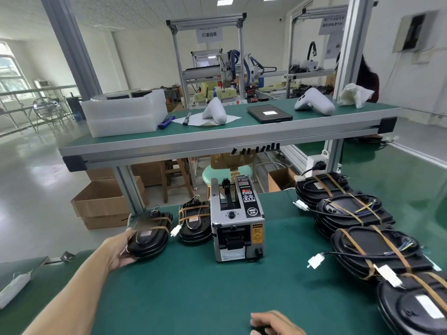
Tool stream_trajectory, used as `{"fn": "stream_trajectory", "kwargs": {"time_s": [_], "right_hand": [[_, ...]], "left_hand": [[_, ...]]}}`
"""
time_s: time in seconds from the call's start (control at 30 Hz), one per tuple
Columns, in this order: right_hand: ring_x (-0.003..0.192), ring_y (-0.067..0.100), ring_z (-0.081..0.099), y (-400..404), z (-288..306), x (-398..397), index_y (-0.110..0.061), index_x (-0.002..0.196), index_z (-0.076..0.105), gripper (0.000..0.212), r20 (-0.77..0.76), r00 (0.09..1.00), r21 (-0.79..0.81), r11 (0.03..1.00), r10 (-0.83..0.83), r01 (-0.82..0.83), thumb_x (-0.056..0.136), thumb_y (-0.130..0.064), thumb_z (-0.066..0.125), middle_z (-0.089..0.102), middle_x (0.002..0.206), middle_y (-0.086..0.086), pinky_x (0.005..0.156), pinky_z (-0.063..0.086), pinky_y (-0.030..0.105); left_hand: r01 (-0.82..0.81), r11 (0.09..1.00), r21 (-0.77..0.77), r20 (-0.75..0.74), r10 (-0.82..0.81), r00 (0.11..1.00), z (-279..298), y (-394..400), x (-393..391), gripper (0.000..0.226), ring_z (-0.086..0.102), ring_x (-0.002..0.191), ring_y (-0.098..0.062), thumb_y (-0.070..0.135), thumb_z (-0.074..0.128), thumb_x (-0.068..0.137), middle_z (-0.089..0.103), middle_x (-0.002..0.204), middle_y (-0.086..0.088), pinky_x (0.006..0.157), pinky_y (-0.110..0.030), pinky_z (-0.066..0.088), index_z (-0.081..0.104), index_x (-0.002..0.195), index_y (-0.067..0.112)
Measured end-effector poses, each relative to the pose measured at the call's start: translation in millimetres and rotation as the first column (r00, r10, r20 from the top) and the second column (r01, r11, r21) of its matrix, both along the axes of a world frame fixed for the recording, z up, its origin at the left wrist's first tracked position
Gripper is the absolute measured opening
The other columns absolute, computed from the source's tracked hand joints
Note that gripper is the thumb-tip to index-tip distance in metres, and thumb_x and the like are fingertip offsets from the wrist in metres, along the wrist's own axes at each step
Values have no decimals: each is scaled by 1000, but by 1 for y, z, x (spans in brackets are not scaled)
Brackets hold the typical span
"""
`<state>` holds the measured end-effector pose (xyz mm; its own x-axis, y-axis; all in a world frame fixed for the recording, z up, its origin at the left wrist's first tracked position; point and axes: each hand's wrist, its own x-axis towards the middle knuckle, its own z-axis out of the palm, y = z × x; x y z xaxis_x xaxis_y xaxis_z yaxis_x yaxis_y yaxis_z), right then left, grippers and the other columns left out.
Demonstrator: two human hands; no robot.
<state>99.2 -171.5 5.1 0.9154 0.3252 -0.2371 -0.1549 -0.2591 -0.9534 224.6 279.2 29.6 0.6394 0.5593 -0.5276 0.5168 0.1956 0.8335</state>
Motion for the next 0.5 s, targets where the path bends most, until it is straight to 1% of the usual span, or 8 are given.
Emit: {"fn": "stream_trajectory", "kwargs": {"time_s": [0.07, 0.1, 0.13, 0.17, 0.27, 0.37, 0.47, 0.5], "right_hand": [[102, -9, 62, -6, -17, -12, -31, 109, 78, 17, 155, 975, -107, 984, 158, -142, 101, -28, 63, 67, 109, -31, 92, 44, 6], [110, -8, 60, -1, -32, -9, -46, 108, 74, 17, 224, 969, -104, 991, 104, -82, 100, -37, 63, 63, 116, -35, 96, 43, 7], [113, -5, 59, 8, -33, -6, -55, 108, 70, 16, 314, 942, -205, 977, 118, -54, 97, -45, 64, 63, 118, -33, 97, 43, 8], [110, -2, 61, 7, -45, -6, -60, 107, 66, 17, 367, 929, -199, 979, 44, 32, 91, -53, 64, 66, 115, -29, 95, 45, 9], [102, 3, 63, 16, -44, -10, -61, 102, 65, 22, 372, 928, -174, 982, -3, 73, 80, -61, 66, 69, 107, -23, 90, 47, 11], [102, 2, 64, 16, -33, -10, -62, 99, 66, 24, 332, 942, -150, 983, -53, 108, 76, -59, 68, 70, 105, -24, 91, 46, 10], [100, -2, 64, 16, -21, -18, -61, 86, 70, 17, 315, 940, -127, 976, -130, 177, 71, -54, 69, 71, 100, -26, 88, 45, 7], [99, -1, 65, 16, -16, -20, -58, 84, 71, 15, 304, 942, -116, 976, -140, 183, 70, -54, 68, 71, 99, -26, 88, 46, 8]], "left_hand": [[-15, 996, -87, 70, 22, 997, -3, 1, -4, 42, 74, 94, -35, 39, 63, 106, 75, 116, -19, 76, -51, 67, 64, 135, 8], [-33, 991, -127, 105, 46, 993, -3, 1, -5, 40, 73, 98, -35, 36, 63, 107, 74, 121, -19, 89, -53, 64, 63, 137, 9], [-62, 985, -160, 141, 85, 986, -4, 1, -7, 37, 72, 97, -34, 34, 63, 107, 73, 121, -19, 96, -55, 60, 62, 136, 10], [-92, 980, -179, 171, 123, 978, -3, 0, -10, 33, 71, 93, -33, 32, 62, 107, 72, 116, -19, 97, -54, 57, 61, 133, 12], [-112, 973, -203, 269, 166, 949, -4, -5, -21, 17, 70, 93, -29, 31, 59, 108, 68, 109, -13, 97, -51, 53, 63, 120, 19], [-97, 967, -237, 347, 178, 921, -5, -16, -36, 25, 64, 120, -31, 35, 53, 110, 68, 113, -9, 120, -49, 39, 59, 130, 22], [-183, 952, -245, 403, 272, 874, -4, -38, -54, 38, 41, 151, -27, 31, 46, 113, 57, 148, -14, 131, -45, 23, 52, 149, 20], [-218, 951, -219, 410, 293, 864, -5, -47, -60, 29, 33, 157, -30, 23, 44, 114, 52, 154, -15, 131, -46, 20, 58, 140, 20]]}}
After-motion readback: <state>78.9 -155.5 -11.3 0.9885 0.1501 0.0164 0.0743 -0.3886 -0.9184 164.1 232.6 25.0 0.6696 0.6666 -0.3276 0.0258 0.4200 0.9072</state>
